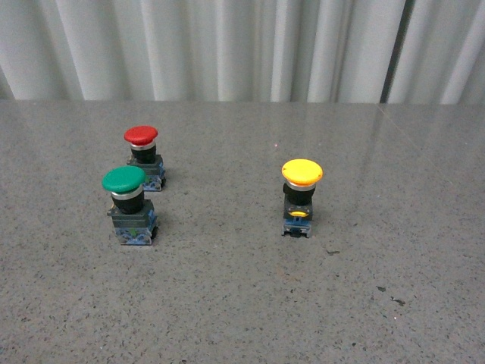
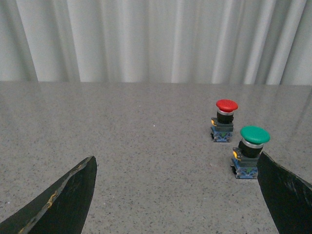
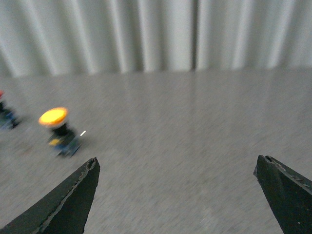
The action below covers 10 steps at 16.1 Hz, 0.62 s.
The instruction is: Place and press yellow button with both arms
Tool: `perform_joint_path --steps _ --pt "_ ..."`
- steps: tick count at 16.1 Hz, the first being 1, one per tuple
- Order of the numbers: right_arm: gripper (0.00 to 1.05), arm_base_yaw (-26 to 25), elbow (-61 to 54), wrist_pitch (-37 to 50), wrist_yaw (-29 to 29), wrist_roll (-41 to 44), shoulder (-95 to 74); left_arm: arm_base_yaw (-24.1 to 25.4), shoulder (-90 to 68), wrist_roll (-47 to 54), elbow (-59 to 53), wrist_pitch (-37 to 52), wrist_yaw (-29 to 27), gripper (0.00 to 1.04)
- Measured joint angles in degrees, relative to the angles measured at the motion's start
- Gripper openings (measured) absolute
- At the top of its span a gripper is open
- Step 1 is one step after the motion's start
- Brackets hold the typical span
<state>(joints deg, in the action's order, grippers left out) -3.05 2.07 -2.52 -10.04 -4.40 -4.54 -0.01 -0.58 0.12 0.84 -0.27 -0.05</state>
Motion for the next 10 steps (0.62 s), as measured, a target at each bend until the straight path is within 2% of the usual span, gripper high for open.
perform_joint_path --steps 1,2,6,8,10 --pt "0.98 2.51 2.27 3.78 -5.27 -4.02 -7.48 0.0 0.0 0.0 0.0 0.09 -0.04 0.98" --pt "0.98 7.32 4.59 8.44 -6.12 -4.96 -12.76 0.0 0.0 0.0 0.0 0.04 0.04 0.98" --pt "0.98 20.5 18.38 29.57 -0.11 -2.34 -40.0 0.0 0.0 0.0 0.0 0.07 0.04 0.98" --pt "0.98 24.15 25.29 36.2 1.97 -1.44 -58.05 0.0 0.0 0.0 0.0 0.07 0.02 0.98" --pt "0.98 27.36 32.06 38.73 4.59 0.17 -72.26 0.0 0.0 0.0 0.0 0.04 0.07 0.98"
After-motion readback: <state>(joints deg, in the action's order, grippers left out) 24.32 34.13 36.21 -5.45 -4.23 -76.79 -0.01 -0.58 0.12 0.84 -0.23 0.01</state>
